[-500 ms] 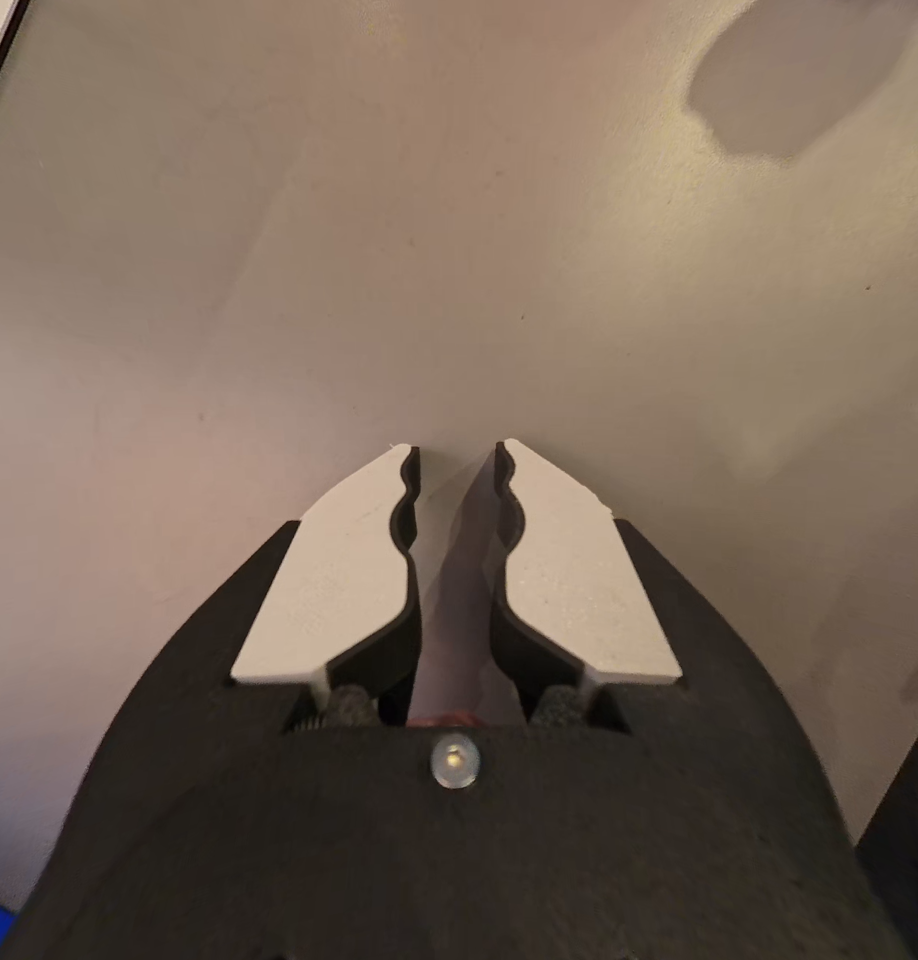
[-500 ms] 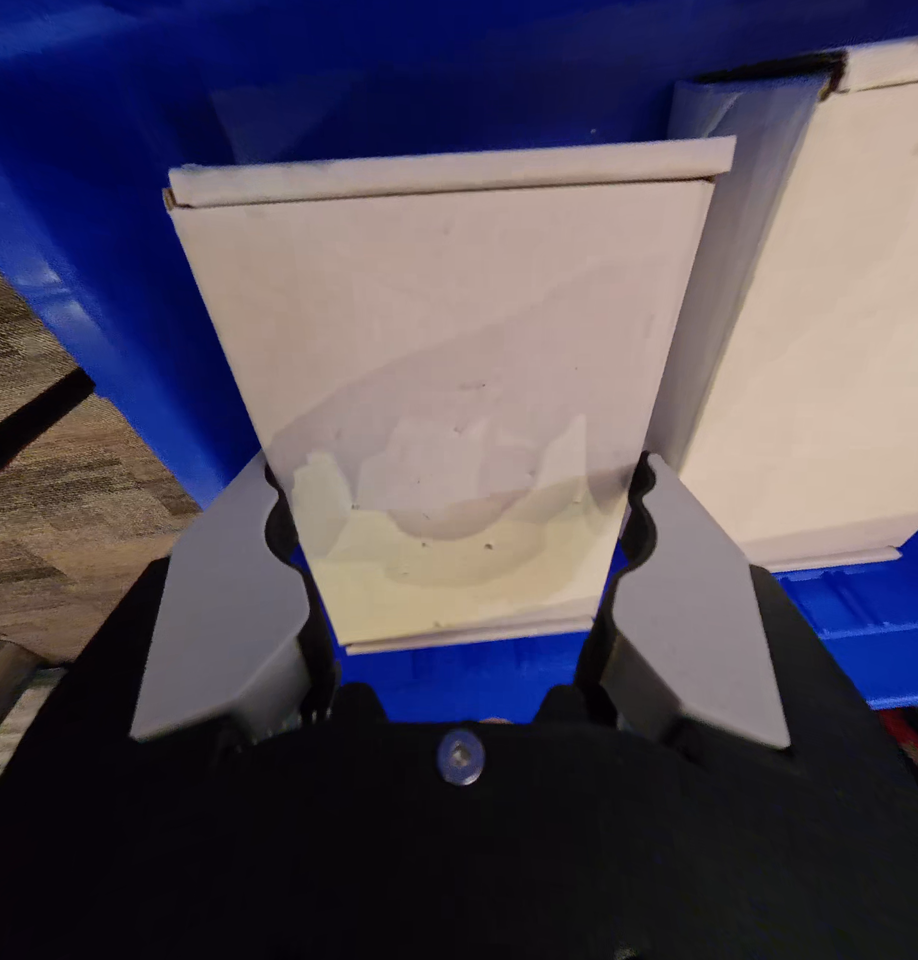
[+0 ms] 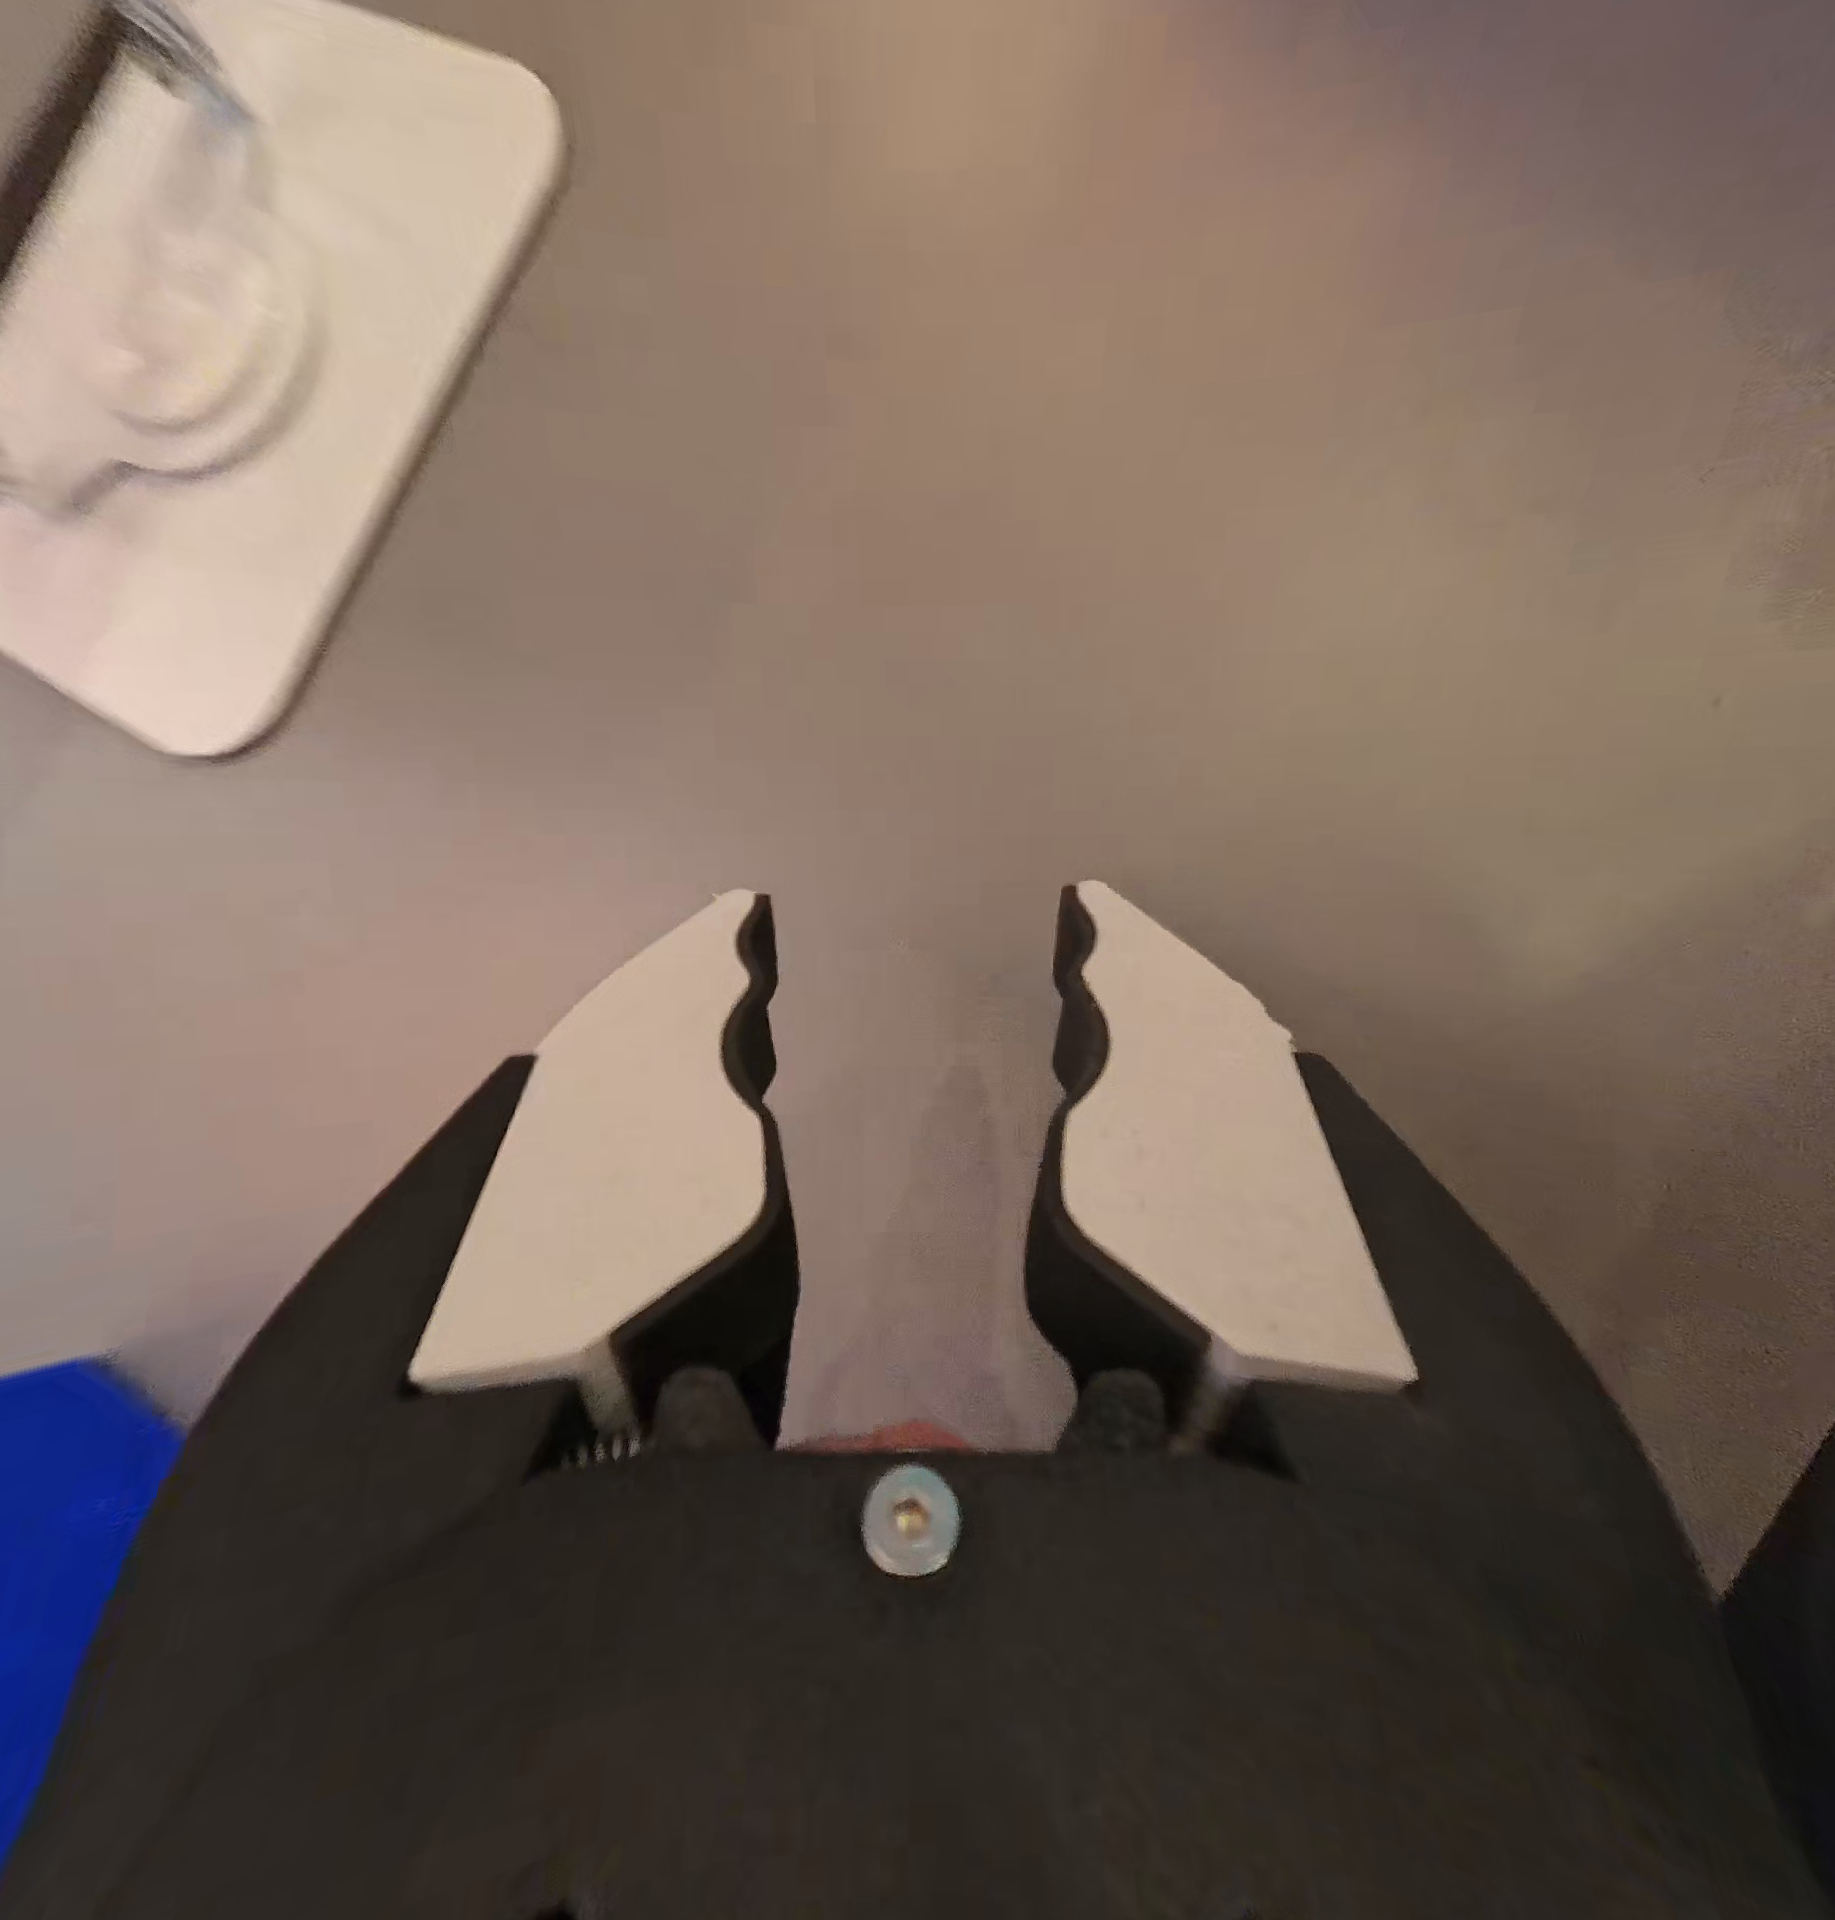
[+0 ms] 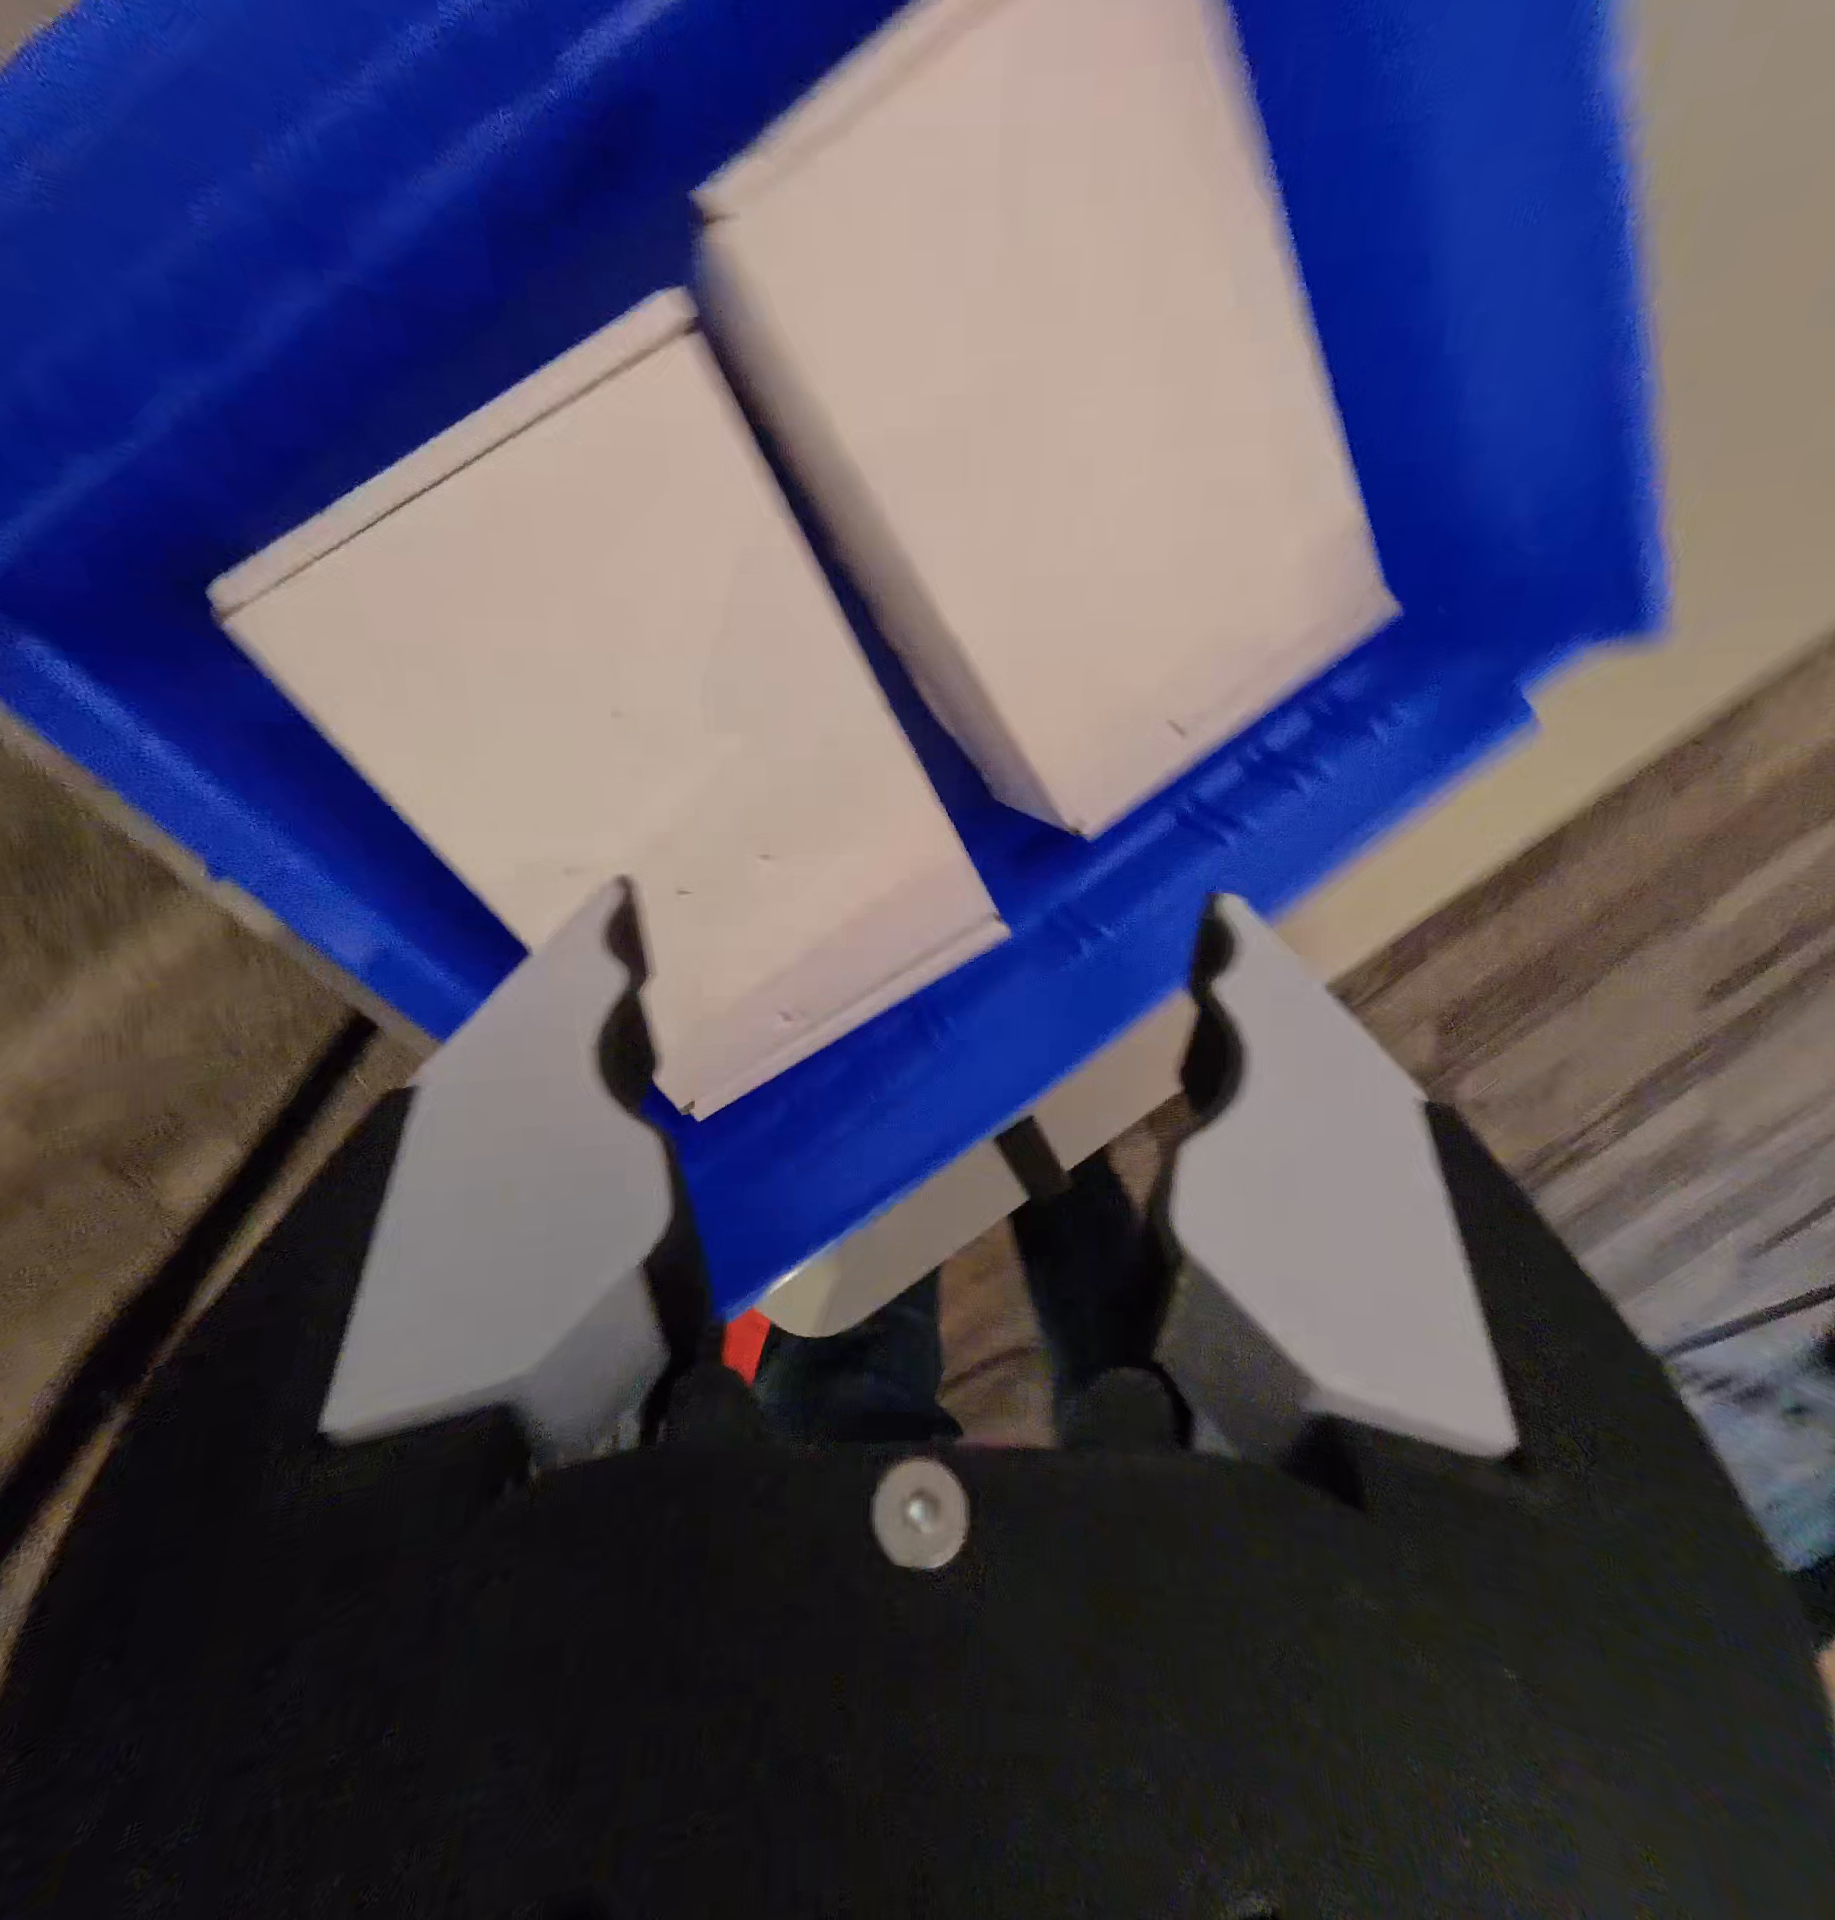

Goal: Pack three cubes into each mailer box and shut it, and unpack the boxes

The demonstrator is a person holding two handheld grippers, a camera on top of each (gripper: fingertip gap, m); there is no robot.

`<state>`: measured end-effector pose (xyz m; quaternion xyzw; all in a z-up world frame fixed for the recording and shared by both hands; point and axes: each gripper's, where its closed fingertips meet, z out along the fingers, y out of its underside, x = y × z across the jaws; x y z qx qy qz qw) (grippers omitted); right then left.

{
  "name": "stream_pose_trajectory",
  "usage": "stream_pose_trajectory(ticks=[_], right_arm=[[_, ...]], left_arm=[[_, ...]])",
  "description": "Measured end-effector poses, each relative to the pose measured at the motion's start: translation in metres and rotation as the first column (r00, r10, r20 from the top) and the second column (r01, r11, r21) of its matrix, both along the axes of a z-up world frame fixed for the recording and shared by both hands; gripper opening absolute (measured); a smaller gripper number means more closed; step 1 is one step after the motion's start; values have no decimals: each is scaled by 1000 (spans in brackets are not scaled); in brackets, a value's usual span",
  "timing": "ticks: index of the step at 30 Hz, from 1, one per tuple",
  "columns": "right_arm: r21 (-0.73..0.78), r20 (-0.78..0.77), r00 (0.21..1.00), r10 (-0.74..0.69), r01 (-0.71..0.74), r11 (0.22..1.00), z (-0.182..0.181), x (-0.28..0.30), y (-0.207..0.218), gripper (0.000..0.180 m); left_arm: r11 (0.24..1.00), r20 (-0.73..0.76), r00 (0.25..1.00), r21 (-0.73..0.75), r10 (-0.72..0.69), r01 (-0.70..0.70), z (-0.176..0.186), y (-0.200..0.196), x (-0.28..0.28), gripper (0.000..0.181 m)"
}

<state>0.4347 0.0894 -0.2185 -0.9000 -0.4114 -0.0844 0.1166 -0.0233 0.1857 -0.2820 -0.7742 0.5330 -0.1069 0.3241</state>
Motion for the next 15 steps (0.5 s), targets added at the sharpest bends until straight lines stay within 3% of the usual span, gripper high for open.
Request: stream_pose_trajectory(ticks=[4,7,9,12,15], right_arm=[[60,-154,962,-227,238,969,15,29,4,67],[52,-206,931,-302,319,946,6,41,3,64],[52,-218,906,-363,382,923,-3,50,4,61],[16,-277,850,-447,469,883,-15,54,7,31],[-7,-305,812,-497,520,854,-27,59,11,25]], left_arm=[[980,23,995,170,99,-101,72,22,-42,52],[936,58,967,240,249,-256,116,39,-105,53],[886,49,923,266,382,-380,128,49,-163,57],[796,24,829,263,559,-545,129,51,-253,60],[708,-4,725,219,689,-672,117,41,-333,65]])
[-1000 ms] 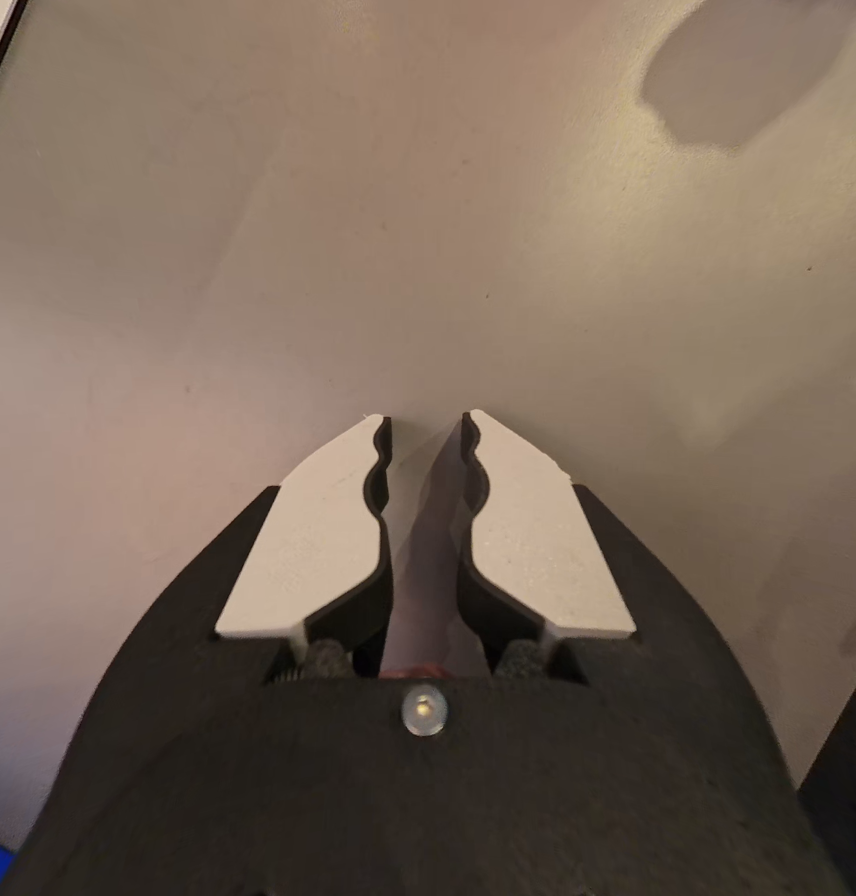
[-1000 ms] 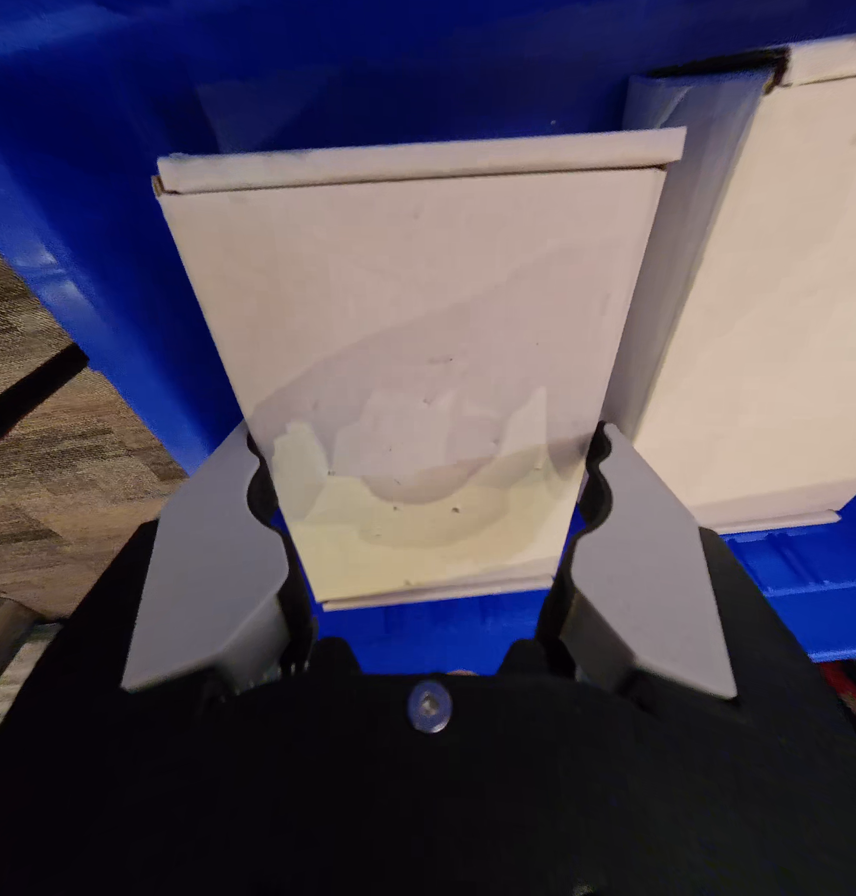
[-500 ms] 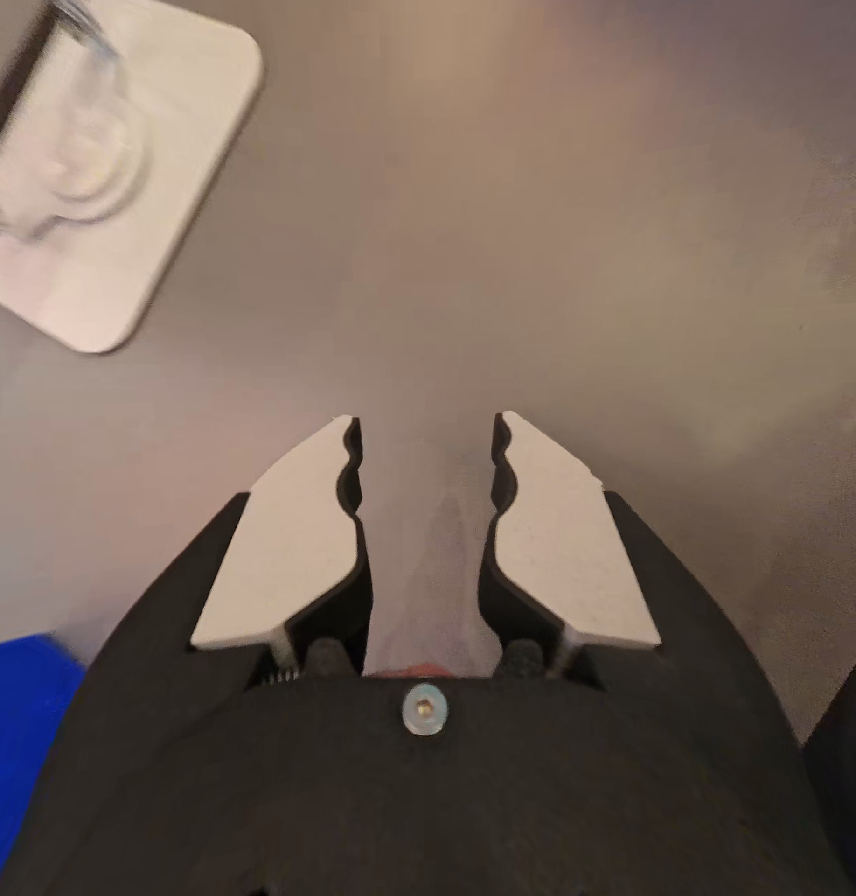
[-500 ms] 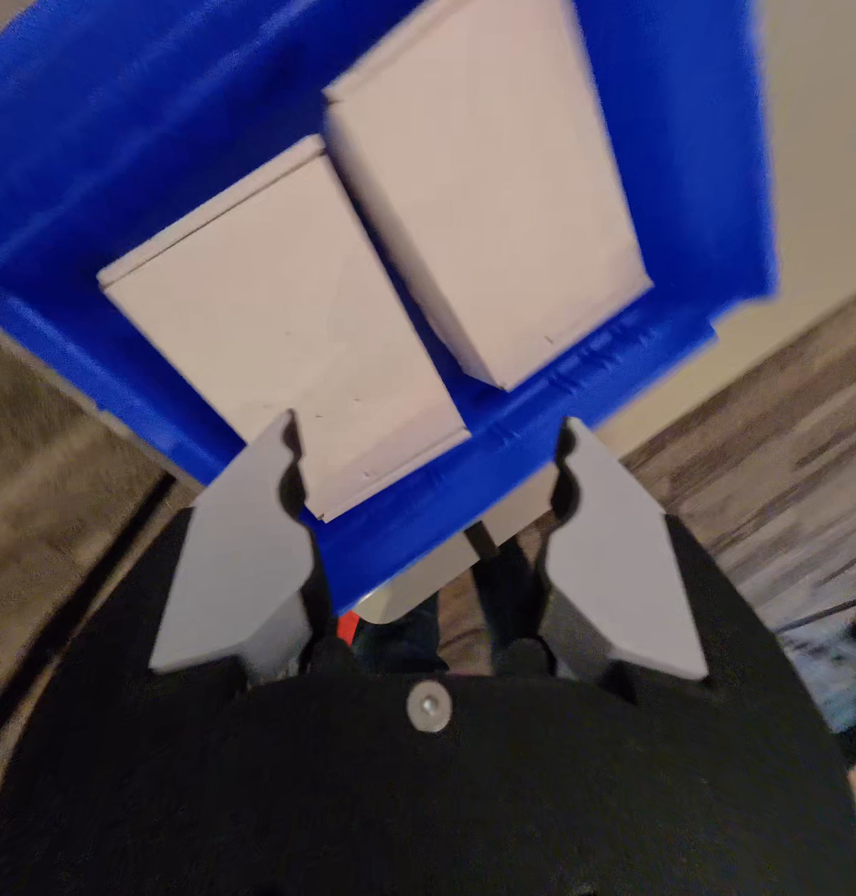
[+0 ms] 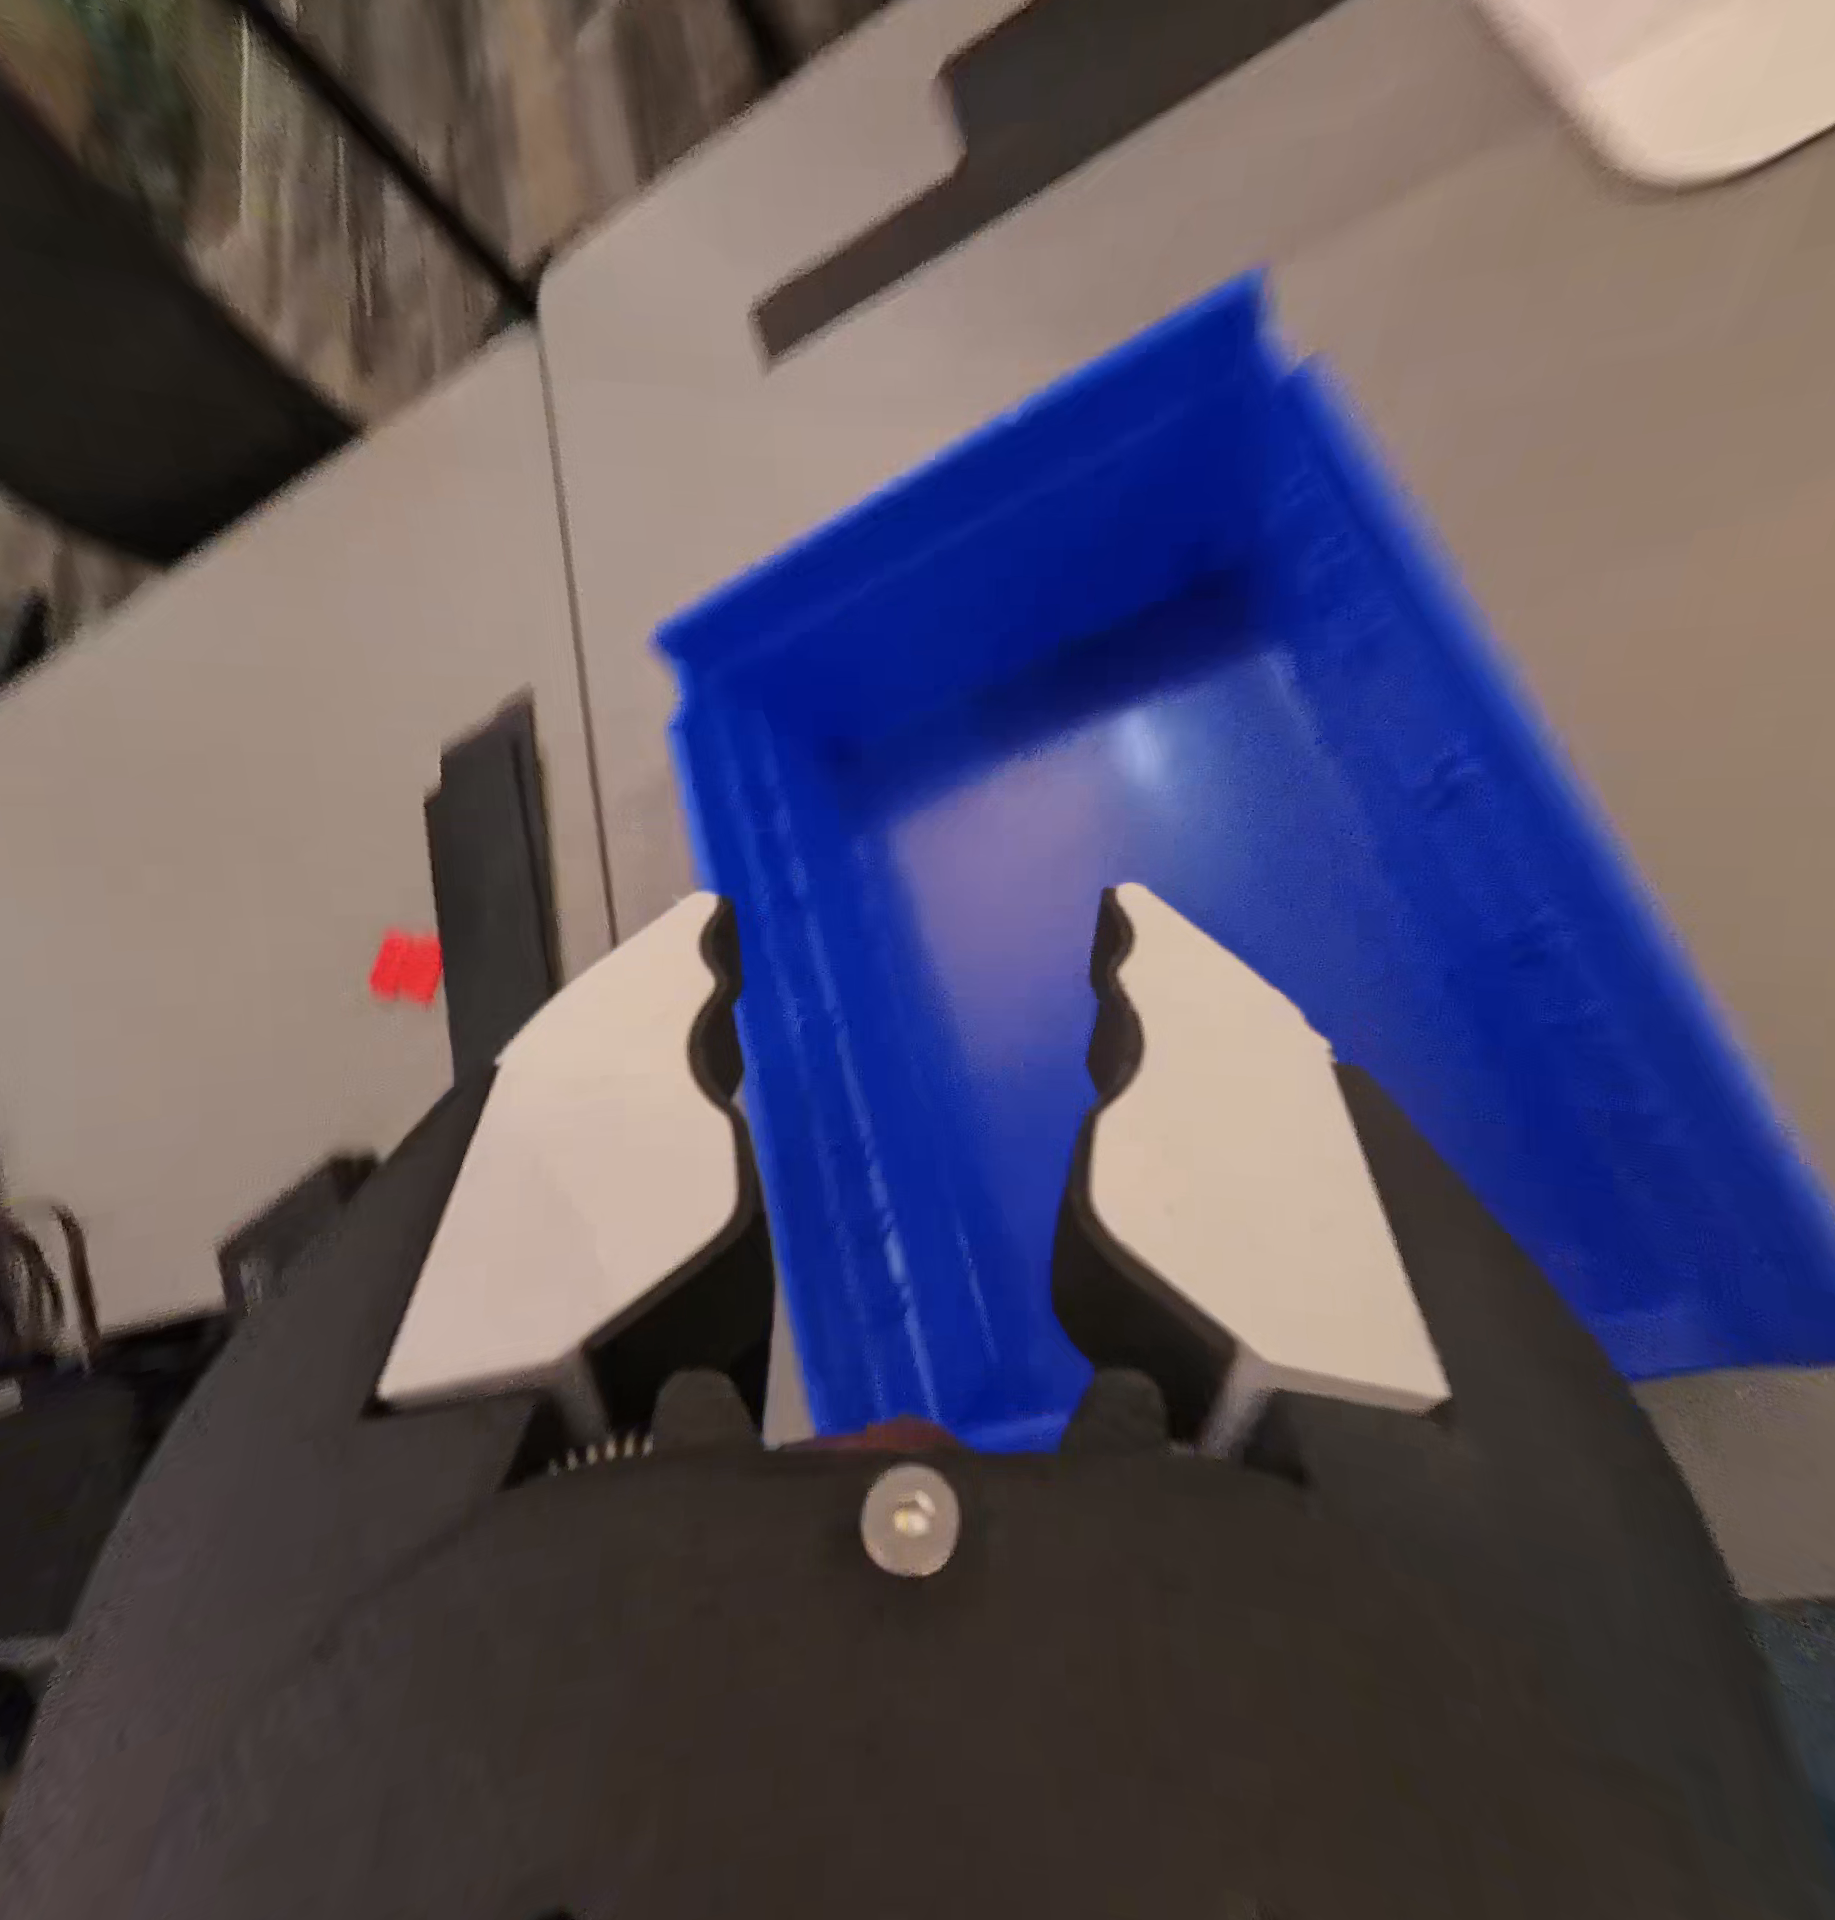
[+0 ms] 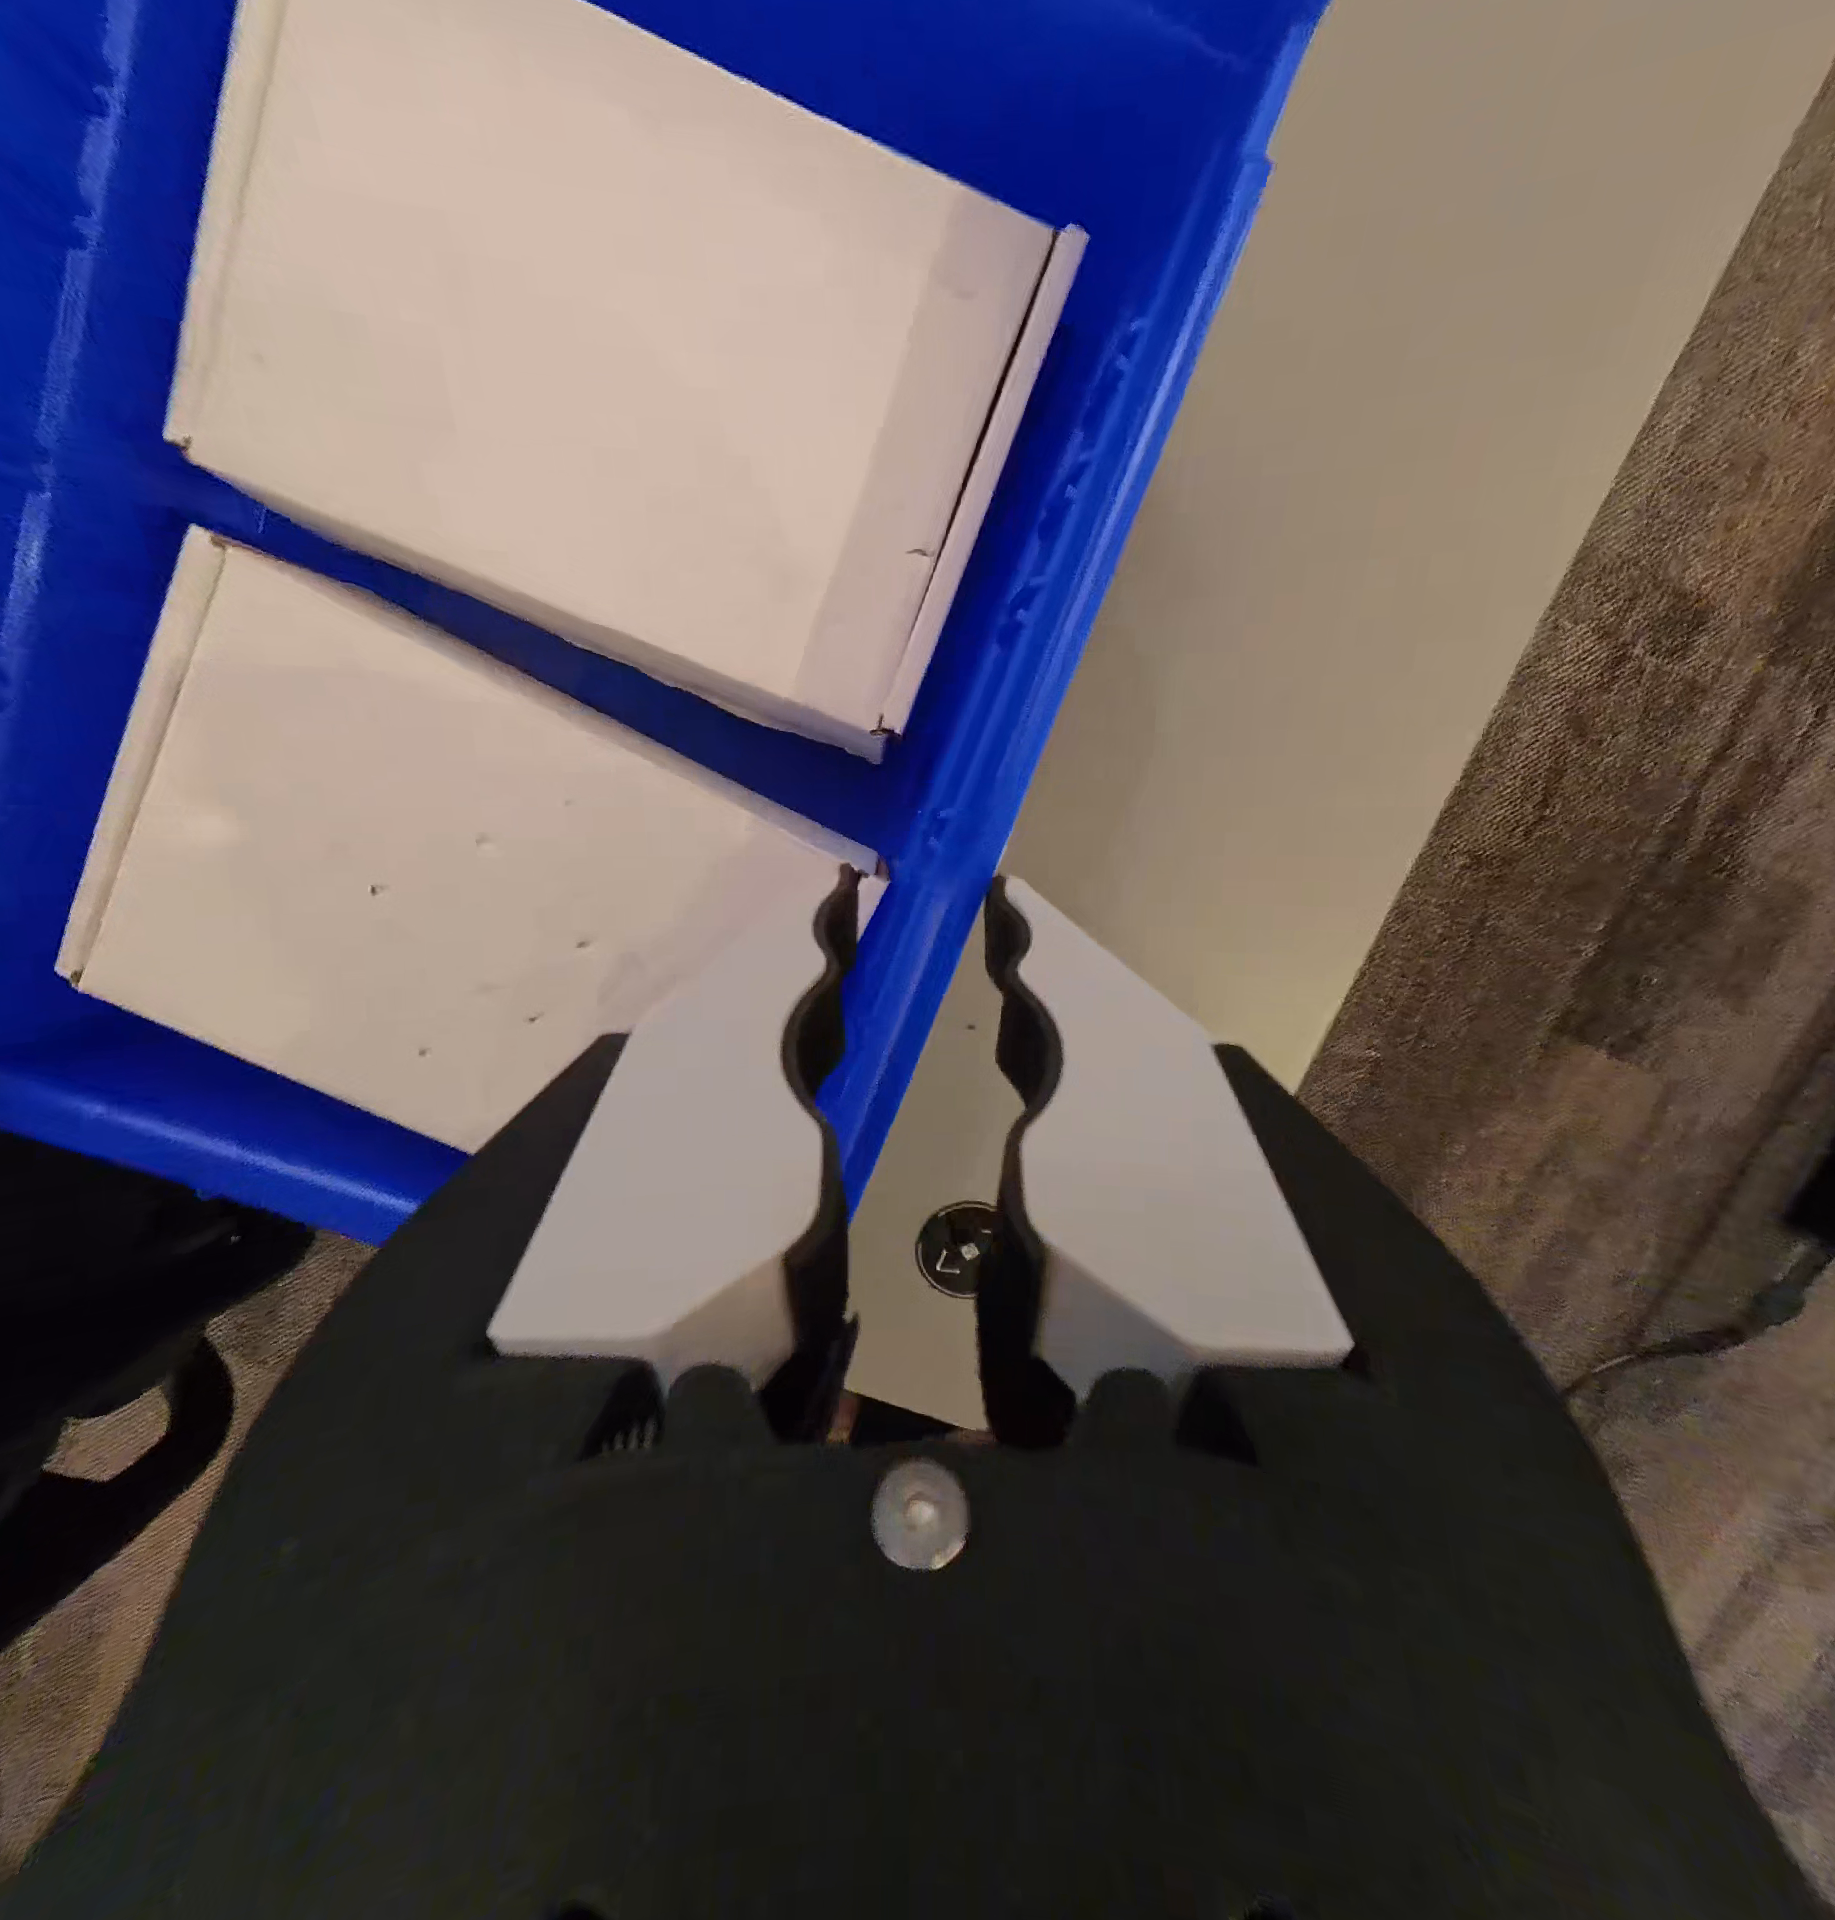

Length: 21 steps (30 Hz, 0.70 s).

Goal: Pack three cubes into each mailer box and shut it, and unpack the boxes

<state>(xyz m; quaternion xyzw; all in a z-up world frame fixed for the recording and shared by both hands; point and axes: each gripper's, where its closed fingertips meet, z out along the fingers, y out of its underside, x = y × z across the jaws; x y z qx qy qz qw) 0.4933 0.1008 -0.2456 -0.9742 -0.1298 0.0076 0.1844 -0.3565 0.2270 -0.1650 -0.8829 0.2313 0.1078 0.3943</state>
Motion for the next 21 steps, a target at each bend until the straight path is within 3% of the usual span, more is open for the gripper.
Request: stream_pose_trajectory(ticks=[4,6,9,12,14,17,21], right_arm=[[5,-81,996,-38,39,999,-10,-5,9,33],[6,-135,990,-50,51,999,-14,-12,13,43],[-53,-82,994,-69,64,996,-27,-9,10,35],[-53,-85,993,-85,80,995,-28,-8,13,28],[-48,-29,995,-90,89,995,-30,0,14,13],[-33,-8,997,-81,81,996,-34,3,18,9],[-113,-84,995,-47,37,993,-58,-7,13,16]], left_arm=[[985,57,989,-117,134,-127,-29,-19,-65,75],[972,71,987,-200,142,-125,-48,-27,-78,70],[940,83,986,-321,146,-113,-76,-32,-87,65],[906,75,987,-410,145,-102,-99,-33,-93,66],[886,103,983,-455,150,-88,-112,-33,-94,68],[841,136,982,-539,133,-39,-132,-39,-86,63],[798,177,980,-602,93,33,-145,-44,-76,15]])
